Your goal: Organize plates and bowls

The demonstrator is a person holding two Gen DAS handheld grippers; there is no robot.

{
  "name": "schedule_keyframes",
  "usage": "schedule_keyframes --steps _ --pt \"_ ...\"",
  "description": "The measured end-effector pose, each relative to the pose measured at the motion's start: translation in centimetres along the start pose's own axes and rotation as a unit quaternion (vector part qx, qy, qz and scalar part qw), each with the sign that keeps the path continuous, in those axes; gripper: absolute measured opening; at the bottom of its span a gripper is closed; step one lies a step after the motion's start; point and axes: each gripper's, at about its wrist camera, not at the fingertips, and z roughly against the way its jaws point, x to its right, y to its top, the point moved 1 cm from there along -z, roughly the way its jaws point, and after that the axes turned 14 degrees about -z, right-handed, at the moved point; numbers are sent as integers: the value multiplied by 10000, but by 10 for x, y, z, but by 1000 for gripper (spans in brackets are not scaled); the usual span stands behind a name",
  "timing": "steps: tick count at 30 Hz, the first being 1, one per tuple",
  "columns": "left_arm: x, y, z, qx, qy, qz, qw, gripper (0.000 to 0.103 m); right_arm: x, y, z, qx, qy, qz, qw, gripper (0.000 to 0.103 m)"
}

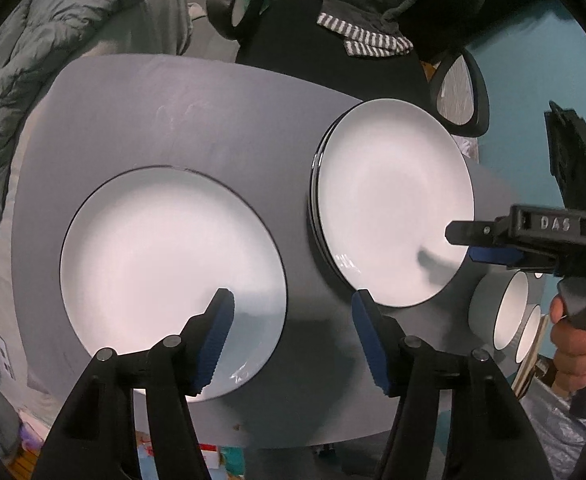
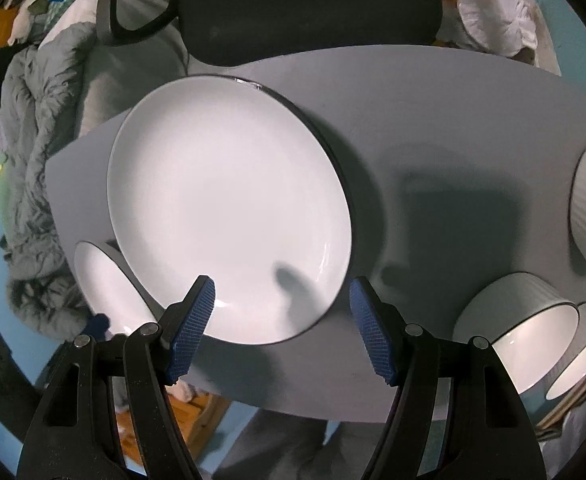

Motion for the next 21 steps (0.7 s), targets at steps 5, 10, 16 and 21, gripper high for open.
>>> schedule_keyframes --steps 5,10,16,21 --pt "-20 -14 14 194 83 168 9996 72 -12 -22 8 600 -513 739 9941 69" --pt "-48 -24 27 380 222 434 9981 76 -31 -45 11 1036 -950 1753 9744 69" --pt "-79 -55 39 550 348 965 9932 77 -56 -64 9 1122 -1115 2629 9518 69" --pt "-102 -79 44 627 482 1294 9884 77 -83 -78 5 1144 -1130 3188 9341 69"
